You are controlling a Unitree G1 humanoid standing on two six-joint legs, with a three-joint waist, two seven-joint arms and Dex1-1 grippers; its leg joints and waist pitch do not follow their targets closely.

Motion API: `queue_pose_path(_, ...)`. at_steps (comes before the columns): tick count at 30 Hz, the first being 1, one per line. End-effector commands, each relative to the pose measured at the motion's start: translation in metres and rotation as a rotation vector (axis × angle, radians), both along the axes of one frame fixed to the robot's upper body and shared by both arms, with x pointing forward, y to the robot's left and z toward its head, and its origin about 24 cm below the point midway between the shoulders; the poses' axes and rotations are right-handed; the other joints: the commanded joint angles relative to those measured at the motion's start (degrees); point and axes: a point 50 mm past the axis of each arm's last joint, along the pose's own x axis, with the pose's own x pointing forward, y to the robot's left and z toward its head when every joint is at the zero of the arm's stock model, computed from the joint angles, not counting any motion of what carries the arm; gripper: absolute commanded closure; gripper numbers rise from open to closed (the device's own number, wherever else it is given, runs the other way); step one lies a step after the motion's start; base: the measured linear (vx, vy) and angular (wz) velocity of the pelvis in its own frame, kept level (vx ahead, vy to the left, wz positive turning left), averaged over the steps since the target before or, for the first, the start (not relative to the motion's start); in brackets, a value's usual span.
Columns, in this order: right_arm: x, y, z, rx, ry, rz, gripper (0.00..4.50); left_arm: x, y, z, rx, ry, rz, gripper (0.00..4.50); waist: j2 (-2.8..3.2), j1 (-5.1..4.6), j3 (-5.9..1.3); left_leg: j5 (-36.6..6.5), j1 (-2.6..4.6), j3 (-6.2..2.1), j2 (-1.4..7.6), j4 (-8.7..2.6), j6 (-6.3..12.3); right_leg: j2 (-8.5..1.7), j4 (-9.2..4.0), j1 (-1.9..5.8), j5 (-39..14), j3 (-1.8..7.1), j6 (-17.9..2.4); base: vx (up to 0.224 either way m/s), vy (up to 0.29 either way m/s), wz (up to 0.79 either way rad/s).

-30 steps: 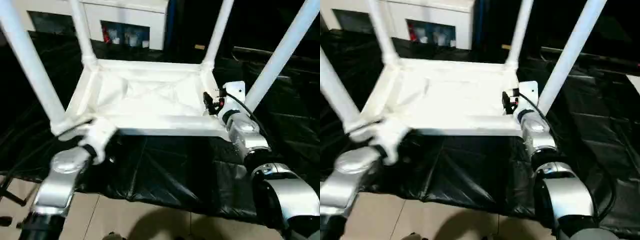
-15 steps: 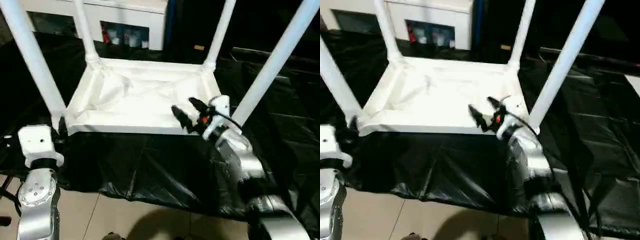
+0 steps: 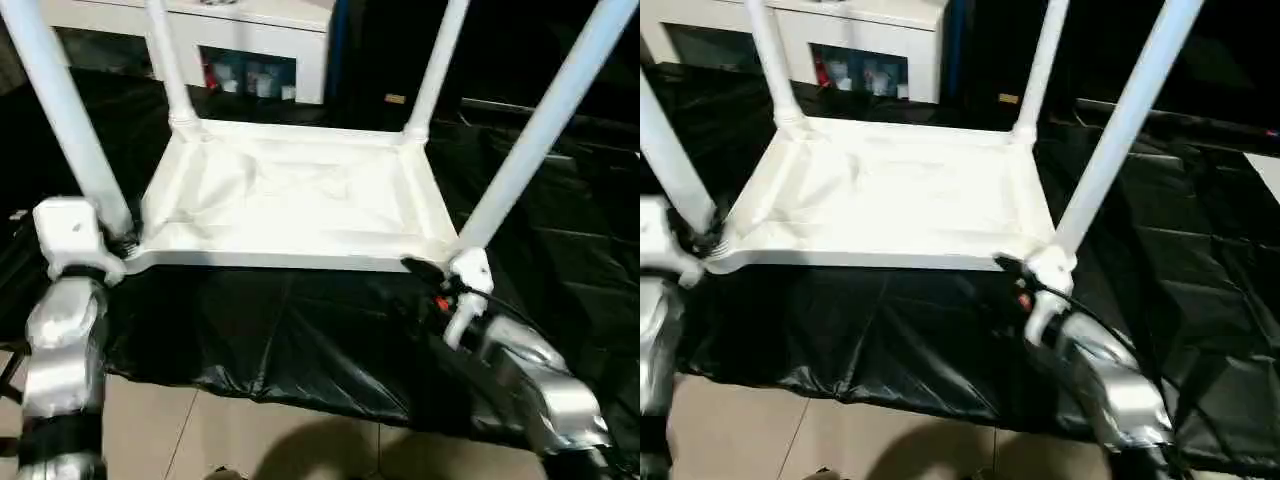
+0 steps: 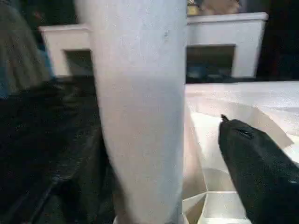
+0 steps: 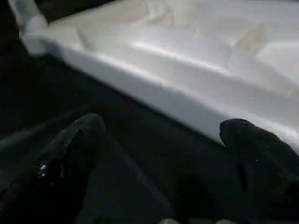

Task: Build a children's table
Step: Rotate table base

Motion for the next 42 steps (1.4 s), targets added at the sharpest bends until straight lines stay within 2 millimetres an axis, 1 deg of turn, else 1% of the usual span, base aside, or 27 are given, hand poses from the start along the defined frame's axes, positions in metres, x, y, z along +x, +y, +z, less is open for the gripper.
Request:
queue_pose_path(1,0.006,-0.003,-0.005,-0.05,0.037,-0.057,0.0,0.008,-0.007,-0.007,-0.064,0.066,-0.157,0.23,1.1,0.11,-3.48,-10.1,0.01,-0.06,0.26,-4.41,0.67,-3.16,-4.65,2.65,-8.8,2.78,-8.1,0.0,0.0,0.0)
queue_pose_path(2,0.006,-0.003,-0.005,-0.05,0.037,-0.057,0.0,0.008,-0.007,-0.007,-0.064,0.066,-0.157,0.23,1.22,0.11,-3.59,-10.0,0.16,0.0,0.28,-4.38,0.15,-3.2,-4.46,2.62,-8.4,2.78,-8.9,0.0,0.0,0.0)
queue_pose_path(4,0.023,-0.012,-0.013,-0.096,0.043,-0.209,0.0,0.007,-0.014,-0.012,-0.062,0.145,-0.398,0.11,0.63,-0.15,-3.6,-9.4,0.15,0.12,0.2,-4.45,-0.34,-3.31,-4.32,2.45,-8.4,2.82,-10.0,0.0,0.0,0.0)
queue_pose_path(5,0.025,-0.013,-0.013,-0.102,0.051,-0.238,0.0,0.007,-0.015,-0.013,-0.061,0.162,-0.449,0.11,0.81,-0.04,-3.68,-9.1,0.19,0.06,0.24,-4.46,-0.61,-3.48,-4.11,2.55,-8.3,2.88,-10.4,0.0,0.0,0.0)
queue_pose_path(6,0.028,-0.015,-0.015,-0.116,0.067,-0.266,0.0,0.006,-0.015,-0.014,-0.065,0.176,-0.491,0.11,1.15,0.21,-3.48,-9.7,0.84,0.42,0.42,-4.41,-0.9,-3.29,-4.38,1.96,-8.2,2.99,-10.8,0.0,0.0,0.0)
queue_pose_path(8,0.036,-0.015,-0.018,-0.146,0.095,-0.287,0.0,0.003,-0.014,-0.01,-0.102,0.198,-0.598,0.11,1.21,0.61,-3.46,-10.1,0.76,0.51,0.58,-4.53,-1.22,-3.42,-4.04,2.4,-6.9,3.1,-11.3,0.0,0.0,0.0)
queue_pose_path(9,0.038,-0.015,-0.019,-0.151,0.102,-0.292,0.0,0.002,-0.014,-0.009,-0.113,0.2,-0.622,0.11,0.74,0.6,-3.47,-9.7,0.63,0.54,0.53,-4.56,-1.32,-3.46,-3.9,2.49,-6.7,3.09,-11.4,0.0,0.0,0.0)
queue_pose_path(10,0.039,-0.015,-0.019,-0.153,0.106,-0.295,0.0,0.001,-0.014,-0.009,-0.127,0.205,-0.641,0.11,1.15,0.87,-3.59,-8.9,0.6,0.46,0.56,-4.6,-1.61,-3.56,-3.68,2.69,-5.8,3.06,-11.4,0.0,0.0,0.0)
queue_pose_path(11,0.039,-0.015,-0.019,-0.153,0.106,-0.295,0.0,0.001,-0.014,-0.009,-0.127,0.205,-0.641,0.11,1.12,0.74,-3.52,-8.9,0.55,0.45,0.62,-4.61,-1.57,-3.54,-3.69,2.69,-5.3,3.08,-11.5,0.0,0.0,0.0)
queue_pose_path(12,0.044,-0.011,-0.019,-0.152,0.112,-0.293,0.0,-0.003,-0.016,-0.007,-0.144,0.23,-0.732,0.11,0.67,0.81,-3.65,-8.6,0.5,0.53,0.54,-4.5,-1.34,-3.63,-3.58,2.97,-4.3,3.11,-11.5,0.0,0.0,0.0)
queue_pose_path(13,0.044,-0.01,-0.019,-0.151,0.112,-0.293,0.0,-0.003,-0.017,-0.006,-0.146,0.232,-0.741,0.11,0.83,0.86,-3.67,-8.3,0.41,0.42,0.53,-4.57,-1.27,-3.74,-3.44,3.05,-4.3,3.1,-11.7,0.0,0.0,0.0)
queue_pose_path(18,0.062,0.009,-0.023,-0.134,0.122,-0.287,0.0,-0.026,-0.04,-0.001,-0.228,0.293,-1.028,0.11,0.7,0.38,-3.5,-8.2,0.29,0.62,0.75,-4.61,-1.63,-3.76,-3.25,2.87,-5.2,3.14,-13.1,0.0,0.0,0.0)
queue_pose_path(20,0.066,0.021,-0.022,-0.127,0.12,-0.26,0.0,-0.04,-0.058,-0.003,-0.252,0.319,-1.13,0.11,0.32,-0.12,-3.38,-8.3,0.14,0.68,0.84,-4.67,-1.38,-3.61,-3.34,2.99,-5.3,3.11,-13.2,0.0,0.0,0.0)
queue_pose_path(21,0.067,0.024,-0.022,-0.124,0.12,-0.255,0.0,-0.043,-0.061,-0.003,-0.257,0.324,-1.149,0.11,0.55,-0.13,-3.51,-8.3,0.27,0.65,0.99,-4.6,-1.36,-3.77,-3.11,3.0,-5.1,3.16,-13.4,0.0,0.0,0.0)
queue_pose_path(22,0.07,0.031,-0.022,-0.124,0.12,-0.235,0.0,-0.054,-0.073,-0.006,-0.276,0.347,-1.207,0.11,0.21,-0.3,-3.33,-8.0,0.22,0.78,0.76,-4.67,-0.99,-3.41,-3.44,2.96,-5.7,3.12,-12.8,0.0,0.0,0.0)
queue_pose_path(23,0.07,0.033,-0.022,-0.124,0.12,-0.232,0.0,-0.056,-0.075,-0.007,-0.278,0.351,-1.216,0.11,0.41,-0.3,-3.45,-8.1,0.22,0.69,0.94,-4.59,-1.2,-3.63,-3.13,3.05,-5.4,3.18,-13.0,0.0,0.0,0.0)
queue_pose_path(24,0.071,0.038,-0.022,-0.127,0.12,-0.217,0.0,-0.062,-0.082,-0.01,-0.291,0.369,-1.247,0.11,0.36,-0.6,-3.27,-7.9,-0.18,0.65,0.76,-4.73,-1.29,-3.44,-3.34,3.3,-6.1,3.14,-12.3,0.0,0.0,0.0)
queue_pose_path(25,0.072,0.041,-0.023,-0.132,0.119,-0.205,0.0,-0.066,-0.086,-0.012,-0.3,0.38,-1.265,0.11,-0.25,-0.98,-3.29,-8.1,-0.17,0.72,0.86,-4.67,-1.28,-3.4,-3.47,3.25,-6.8,3.2,-11.9,0.0,0.0,0.0)
queue_pose_path(26,0.073,0.045,-0.023,-0.136,0.119,-0.191,0.0,-0.07,-0.09,-0.013,-0.304,0.39,-1.281,0.11,-0.01,-1.11,-3.24,-8.7,-0.13,0.69,0.79,-4.68,-1.48,-3.36,-3.55,3.14,-8.4,3.2,-11.4,0.0,0.0,0.0)
queue_pose_path(27,0.074,0.054,-0.024,-0.143,0.122,-0.155,0.0,-0.074,-0.097,-0.018,-0.324,0.397,-1.292,0.11,-0.26,-1.53,-3.15,-9.5,-0.22,0.62,0.77,-4.72,-1.58,-3.35,-3.75,3.17,-10.6,3.19,-11.0,0.0,0.0,0.0)
queue_pose_path(28,0.073,0.06,-0.024,-0.137,0.118,-0.121,0.0,-0.075,-0.101,-0.02,-0.327,0.397,-1.294,0.11,-0.16,-1.55,-3.14,-9.8,-0.09,0.63,0.81,-4.7,-1.69,-3.38,-3.9,3.07,-11.4,3.23,-10.7,0.0,0.0,0.0)
queue_pose_path(29,0.073,0.063,-0.024,-0.135,0.118,-0.107,0.0,-0.076,-0.103,-0.021,-0.331,0.399,-1.296,0.11,-0.59,-1.68,-3.08,-10.1,-0.1,0.7,0.81,-4.67,-1.59,-3.32,-4.05,2.97,-12.0,3.26,-10.5,0.0,0.0,0.0)
queue_pose_path(30,0.073,0.072,-0.025,-0.133,0.119,-0.066,0.0,-0.077,-0.107,-0.023,-0.343,0.406,-1.306,0.11,-0.49,-1.69,-3.12,-10.1,-0.09,0.63,0.84,-4.65,-1.72,-3.41,-3.99,2.98,-12.8,3.32,-10.1,0.0,0.0,0.0)
queue_pose_path(36,0.07,0.095,-0.028,-0.144,0.113,0.051,0.0,-0.08,-0.122,-0.023,-0.36,0.412,-1.326,0.11,-0.88,-2.69,-3.13,-10.6,-0.08,0.4,0.92,-4.73,-1.91,-3.16,-3.88,2.87,-11.7,3.23,-10.3,0.0,0.0,0.0)
queue_pose_path(37,0.07,0.099,-0.028,-0.142,0.112,0.067,0.0,-0.08,-0.124,-0.022,-0.361,0.411,-1.331,0.11,-1.24,-2.77,-3.28,-9.8,-0.08,0.44,0.99,-4.65,-1.69,-3.2,-3.73,2.92,-10.7,3.23,-10.5,0.0,0.0,0.0)
queue_pose_path(40,0.069,0.109,-0.028,-0.138,0.107,0.11,0.0,-0.075,-0.133,-0.022,-0.335,0.403,-1.341,0.11,-1.14,-2.81,-3.3,-9.1,0.05,0.55,0.92,-4.56,-1.27,-3.1,-3.57,2.85,-8.9,3.23,-11.2,0.0,0.0,0.0)
queue_pose_path(42,0.07,0.11,-0.028,-0.142,0.103,0.107,0.0,-0.071,-0.136,-0.023,-0.324,0.397,-1.336,0.11,-1.44,-2.78,-3.29,-9.2,0.11,0.57,1.0,-4.57,-1.2,-3.17,-3.65,2.77,-9.5,3.23,-11.1,0.0,0.0,0.0)
